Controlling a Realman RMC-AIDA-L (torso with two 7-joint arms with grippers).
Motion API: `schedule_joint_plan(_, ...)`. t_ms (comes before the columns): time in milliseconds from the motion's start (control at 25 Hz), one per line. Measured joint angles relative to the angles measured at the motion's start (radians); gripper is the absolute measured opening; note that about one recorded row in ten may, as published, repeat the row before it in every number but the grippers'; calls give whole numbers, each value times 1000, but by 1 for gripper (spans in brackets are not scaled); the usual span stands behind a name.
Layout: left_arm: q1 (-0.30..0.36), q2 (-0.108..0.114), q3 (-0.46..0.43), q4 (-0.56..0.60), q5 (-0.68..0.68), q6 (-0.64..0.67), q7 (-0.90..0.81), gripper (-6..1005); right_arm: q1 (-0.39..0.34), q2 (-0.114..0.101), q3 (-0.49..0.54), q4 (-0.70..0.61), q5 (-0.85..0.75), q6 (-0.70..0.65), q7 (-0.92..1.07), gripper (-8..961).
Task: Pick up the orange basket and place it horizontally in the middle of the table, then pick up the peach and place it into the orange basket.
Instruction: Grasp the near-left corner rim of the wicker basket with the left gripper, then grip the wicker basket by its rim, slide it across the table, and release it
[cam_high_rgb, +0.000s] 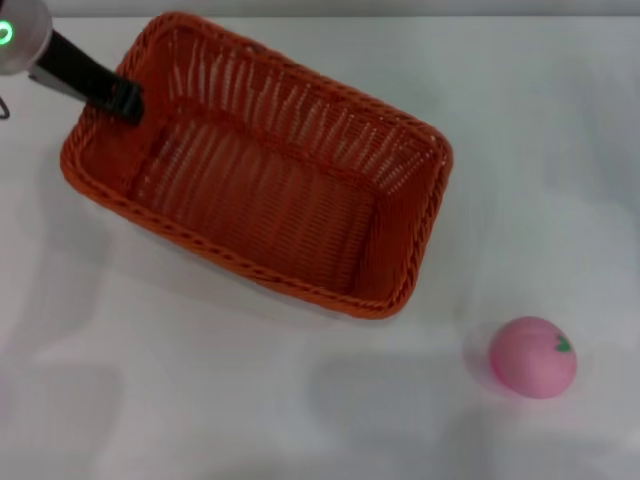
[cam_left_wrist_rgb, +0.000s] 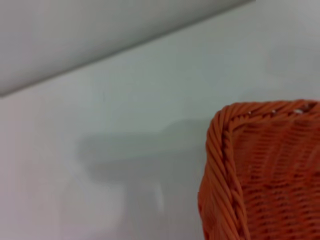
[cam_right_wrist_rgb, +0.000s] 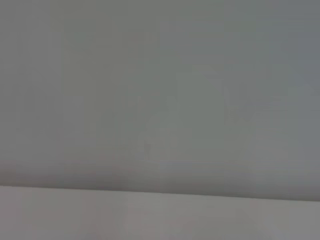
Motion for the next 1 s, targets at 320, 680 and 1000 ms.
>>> schedule_joint_plan(320, 22, -1, 5, -105, -43, -6, -37, 146, -5, 0, -5, 0, 0, -1, 0, 858)
schedule_joint_plan(680, 36, -1, 17, -153, -80, 12, -64, 146, -11, 0, -4, 0, 0, 2, 0, 858)
schedule_joint_plan(1000, 42, -1, 29, -117, -80, 79, -115, 146, -11, -1, -6, 0, 0, 4, 0, 858)
